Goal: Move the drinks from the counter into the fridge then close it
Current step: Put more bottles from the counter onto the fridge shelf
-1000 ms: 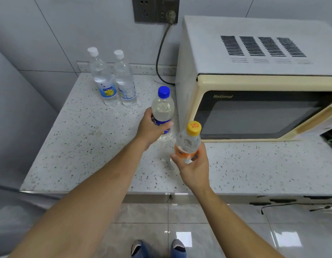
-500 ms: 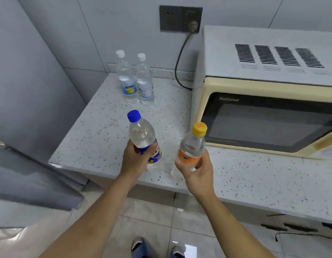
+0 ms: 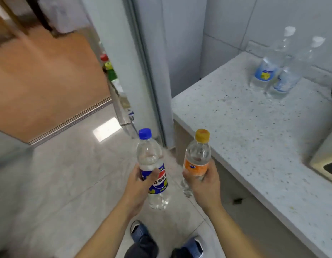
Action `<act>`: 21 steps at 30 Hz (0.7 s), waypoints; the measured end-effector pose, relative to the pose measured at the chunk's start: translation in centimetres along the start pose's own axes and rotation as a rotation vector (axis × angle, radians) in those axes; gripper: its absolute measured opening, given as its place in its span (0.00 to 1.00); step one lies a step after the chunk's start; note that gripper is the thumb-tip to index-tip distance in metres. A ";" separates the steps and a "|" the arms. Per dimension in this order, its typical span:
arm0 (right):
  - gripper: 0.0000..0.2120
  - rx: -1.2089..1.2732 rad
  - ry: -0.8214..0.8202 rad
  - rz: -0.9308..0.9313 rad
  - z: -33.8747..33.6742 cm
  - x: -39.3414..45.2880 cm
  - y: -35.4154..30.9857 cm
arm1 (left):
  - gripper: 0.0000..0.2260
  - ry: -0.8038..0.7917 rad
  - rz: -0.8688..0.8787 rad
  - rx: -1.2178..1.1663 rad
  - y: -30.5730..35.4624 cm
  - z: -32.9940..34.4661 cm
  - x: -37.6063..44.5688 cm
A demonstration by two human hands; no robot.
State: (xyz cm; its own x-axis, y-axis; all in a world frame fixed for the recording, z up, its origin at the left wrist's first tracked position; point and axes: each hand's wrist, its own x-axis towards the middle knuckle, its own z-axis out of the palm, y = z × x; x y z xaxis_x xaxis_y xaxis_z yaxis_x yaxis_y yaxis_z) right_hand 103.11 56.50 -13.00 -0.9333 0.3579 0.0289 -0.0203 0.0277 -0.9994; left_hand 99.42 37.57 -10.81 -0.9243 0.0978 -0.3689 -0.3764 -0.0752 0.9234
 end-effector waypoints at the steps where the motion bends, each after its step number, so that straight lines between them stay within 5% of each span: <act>1: 0.21 -0.002 -0.041 -0.001 1.7 -0.3 0.0 | 0.44 0.042 0.001 -0.011 0.1 -1.4 -0.6; 6: 0.24 -0.018 -0.214 -0.005 10.0 -2.3 -0.5 | 0.45 0.213 0.019 -0.072 0.5 -9.4 -3.2; 10: 0.26 -0.002 -0.293 -0.008 17.4 -4.3 -1.1 | 0.32 0.278 0.054 -0.094 1.0 -16.5 -4.9; 15: 0.28 0.018 -0.336 0.010 26.5 -7.3 -1.6 | 0.31 0.349 0.086 -0.107 1.7 -25.8 -6.5; 21: 0.19 -0.023 -0.368 0.000 34.9 -8.6 -1.6 | 0.28 0.392 0.134 -0.089 2.7 -34.6 -6.7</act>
State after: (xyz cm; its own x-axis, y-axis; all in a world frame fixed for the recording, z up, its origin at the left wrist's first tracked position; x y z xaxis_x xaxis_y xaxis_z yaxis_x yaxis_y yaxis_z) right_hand 98.67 20.78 -12.26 -0.9999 -0.0021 0.0159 -0.0160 0.0505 -0.9986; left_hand 102.43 2.38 -9.57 -0.9128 -0.3027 -0.2742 -0.2388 -0.1489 0.9596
